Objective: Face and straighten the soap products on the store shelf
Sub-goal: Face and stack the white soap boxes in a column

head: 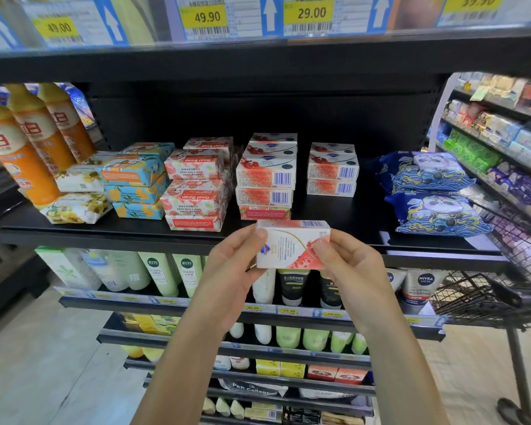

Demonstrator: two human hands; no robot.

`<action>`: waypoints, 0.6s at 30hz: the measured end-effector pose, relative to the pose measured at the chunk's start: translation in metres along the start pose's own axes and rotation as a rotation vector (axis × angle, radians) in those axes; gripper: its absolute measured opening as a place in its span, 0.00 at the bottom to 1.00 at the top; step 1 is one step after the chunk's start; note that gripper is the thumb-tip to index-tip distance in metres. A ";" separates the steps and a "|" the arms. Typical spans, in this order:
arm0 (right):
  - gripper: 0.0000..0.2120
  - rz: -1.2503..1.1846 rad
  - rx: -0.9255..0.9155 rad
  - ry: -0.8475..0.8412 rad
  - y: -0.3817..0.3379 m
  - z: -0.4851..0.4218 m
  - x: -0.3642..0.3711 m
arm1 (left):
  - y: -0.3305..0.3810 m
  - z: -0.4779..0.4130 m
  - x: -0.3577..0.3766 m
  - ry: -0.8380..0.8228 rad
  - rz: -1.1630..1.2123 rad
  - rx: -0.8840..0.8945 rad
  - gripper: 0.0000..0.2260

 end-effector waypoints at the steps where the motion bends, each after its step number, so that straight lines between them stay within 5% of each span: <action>1: 0.16 0.005 -0.024 -0.007 -0.001 0.000 0.000 | 0.000 0.001 0.001 -0.008 -0.004 0.000 0.20; 11: 0.19 0.046 -0.186 -0.066 -0.008 0.002 -0.003 | 0.000 0.005 0.004 -0.033 -0.021 -0.052 0.22; 18: 0.22 0.009 -0.100 -0.109 -0.003 0.001 0.001 | 0.002 0.007 0.004 -0.035 -0.047 0.009 0.16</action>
Point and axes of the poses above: each hand's wrist, its own z-axis away from the middle knuckle, its own x-axis out of the palm, y = z × x, the point moved 5 cm from there along -z, towards the middle knuckle, and after that the axes turned 12 degrees about z, right-handed, at the moved point
